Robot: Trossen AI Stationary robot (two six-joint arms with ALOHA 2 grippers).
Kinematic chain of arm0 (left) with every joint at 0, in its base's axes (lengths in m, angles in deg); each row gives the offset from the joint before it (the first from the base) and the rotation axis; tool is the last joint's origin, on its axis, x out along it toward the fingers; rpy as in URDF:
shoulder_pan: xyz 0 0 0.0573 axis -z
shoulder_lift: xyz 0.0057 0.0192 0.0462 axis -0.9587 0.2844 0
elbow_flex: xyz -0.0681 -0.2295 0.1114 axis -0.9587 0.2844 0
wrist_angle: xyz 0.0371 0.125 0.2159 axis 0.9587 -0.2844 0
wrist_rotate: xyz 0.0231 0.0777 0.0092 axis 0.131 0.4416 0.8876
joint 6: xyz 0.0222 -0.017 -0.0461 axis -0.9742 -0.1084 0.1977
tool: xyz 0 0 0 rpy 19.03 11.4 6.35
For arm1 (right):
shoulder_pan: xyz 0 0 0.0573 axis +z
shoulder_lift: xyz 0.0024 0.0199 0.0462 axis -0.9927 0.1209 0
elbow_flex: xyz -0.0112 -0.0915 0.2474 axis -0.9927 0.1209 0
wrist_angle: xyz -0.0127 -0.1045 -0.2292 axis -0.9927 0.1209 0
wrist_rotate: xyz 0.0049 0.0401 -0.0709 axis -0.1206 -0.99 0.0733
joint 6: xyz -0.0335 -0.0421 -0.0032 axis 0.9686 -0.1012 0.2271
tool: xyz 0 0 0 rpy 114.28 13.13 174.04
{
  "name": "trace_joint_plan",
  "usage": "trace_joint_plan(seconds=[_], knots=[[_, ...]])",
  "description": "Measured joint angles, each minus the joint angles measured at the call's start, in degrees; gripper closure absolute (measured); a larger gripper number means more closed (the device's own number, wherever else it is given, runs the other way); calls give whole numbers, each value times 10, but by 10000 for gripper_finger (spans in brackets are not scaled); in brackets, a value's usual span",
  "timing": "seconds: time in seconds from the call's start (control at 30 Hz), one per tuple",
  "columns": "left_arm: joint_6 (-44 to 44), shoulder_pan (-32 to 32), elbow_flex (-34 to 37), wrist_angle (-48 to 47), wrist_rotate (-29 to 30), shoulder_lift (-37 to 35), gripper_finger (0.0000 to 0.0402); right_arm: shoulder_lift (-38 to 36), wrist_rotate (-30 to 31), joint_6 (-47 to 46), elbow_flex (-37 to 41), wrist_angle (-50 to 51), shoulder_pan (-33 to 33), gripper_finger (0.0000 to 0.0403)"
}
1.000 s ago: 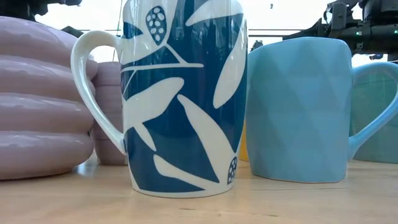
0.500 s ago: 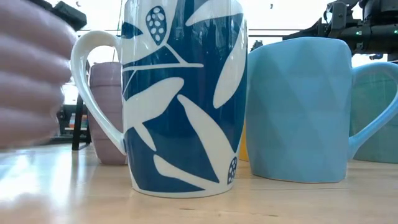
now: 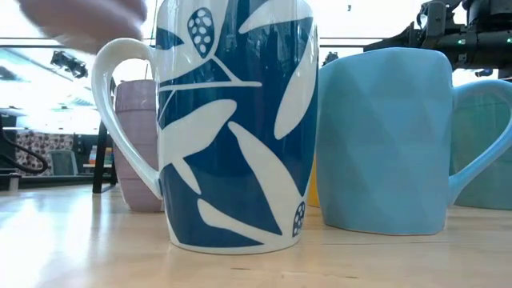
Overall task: Place coffee mugs
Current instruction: Put the bottom purple mug on the shelf
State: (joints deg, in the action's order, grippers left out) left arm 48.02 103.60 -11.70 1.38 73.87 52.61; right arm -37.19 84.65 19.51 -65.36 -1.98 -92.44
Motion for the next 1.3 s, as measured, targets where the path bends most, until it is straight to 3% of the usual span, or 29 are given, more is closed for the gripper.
trace_joint_plan(seconds=[0.17,0.4,0.63,0.8,1.03,1.3], knots=[[-58,-67,-64,-69,18,0,343,1,0,0,0,-2,0,285],[-244,-193,-96,-116,9,0,343,4,0,0,0,-2,0,285],[-419,-340,-99,-124,-3,-5,343,4,0,1,0,-2,0,285],[-492,-455,-99,-124,-55,-5,343,4,0,2,0,-2,0,285],[-599,-599,-99,-137,-77,-5,343,4,0,2,0,-2,0,285],[-738,-680,-97,-129,-86,-3,343,4,0,2,0,-2,0,285]])
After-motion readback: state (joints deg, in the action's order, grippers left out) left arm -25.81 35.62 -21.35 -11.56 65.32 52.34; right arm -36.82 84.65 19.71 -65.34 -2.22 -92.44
